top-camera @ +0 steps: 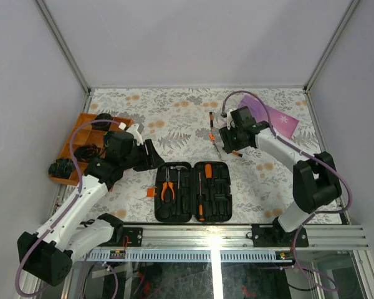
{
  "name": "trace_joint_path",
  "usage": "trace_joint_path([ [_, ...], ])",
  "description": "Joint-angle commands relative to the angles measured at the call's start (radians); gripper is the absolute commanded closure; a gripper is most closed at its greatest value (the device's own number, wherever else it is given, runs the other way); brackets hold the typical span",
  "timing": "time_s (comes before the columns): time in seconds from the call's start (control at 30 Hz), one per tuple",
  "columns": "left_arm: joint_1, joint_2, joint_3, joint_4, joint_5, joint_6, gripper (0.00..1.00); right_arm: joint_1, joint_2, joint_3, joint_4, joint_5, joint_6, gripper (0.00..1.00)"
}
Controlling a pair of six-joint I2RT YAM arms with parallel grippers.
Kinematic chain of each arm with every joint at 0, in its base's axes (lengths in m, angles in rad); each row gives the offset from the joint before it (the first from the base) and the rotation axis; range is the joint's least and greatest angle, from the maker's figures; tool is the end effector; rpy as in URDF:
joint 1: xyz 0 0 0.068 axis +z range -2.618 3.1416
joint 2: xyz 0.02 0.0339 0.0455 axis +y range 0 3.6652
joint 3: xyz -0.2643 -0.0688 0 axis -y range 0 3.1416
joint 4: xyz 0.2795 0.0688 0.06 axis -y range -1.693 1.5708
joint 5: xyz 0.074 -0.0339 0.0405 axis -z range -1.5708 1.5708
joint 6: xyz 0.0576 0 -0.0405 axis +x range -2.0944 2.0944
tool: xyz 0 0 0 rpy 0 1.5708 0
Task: Sort the tools into containers
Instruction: Pick up the screwdriver from the center of the board.
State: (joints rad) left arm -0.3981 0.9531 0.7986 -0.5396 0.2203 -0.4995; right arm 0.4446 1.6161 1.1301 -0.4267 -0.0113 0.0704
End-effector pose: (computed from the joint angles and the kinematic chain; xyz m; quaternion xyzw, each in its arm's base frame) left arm 0.2278 -0.1095 0.2619 0.0010 0.9012 -0.2727 0.3369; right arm 0.3497 0.1673 0.1959 -0.1778 0.9295 0.0875 0.3111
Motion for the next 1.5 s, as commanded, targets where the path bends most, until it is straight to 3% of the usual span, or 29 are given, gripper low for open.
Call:
trace_joint_path([
  [0.0,0.005,-0.029,0.001,-0.007,-0.003,0.046,0.47,-0.047,0.085,0.097,-0.017,-0.101,-0.132,0.4],
  [0.43,0.005,-0.119,-0.051,0.052,-0.039,0.021,0.47,-0.07,0.308,0.272,-0.132,-0.126,-0.255,0.49],
  [0.93,0.003,-0.216,-0.125,0.141,-0.086,0.011,0.47,-0.07,0.448,0.362,-0.205,-0.105,-0.264,0.64],
  [1.2,-0.002,-0.217,-0.125,0.135,-0.095,0.005,0.47,-0.069,0.443,0.363,-0.236,-0.113,-0.264,0.79],
  [1.47,-0.007,-0.207,-0.122,0.129,-0.091,0.003,0.47,-0.07,0.295,0.322,-0.231,-0.039,-0.233,0.95],
])
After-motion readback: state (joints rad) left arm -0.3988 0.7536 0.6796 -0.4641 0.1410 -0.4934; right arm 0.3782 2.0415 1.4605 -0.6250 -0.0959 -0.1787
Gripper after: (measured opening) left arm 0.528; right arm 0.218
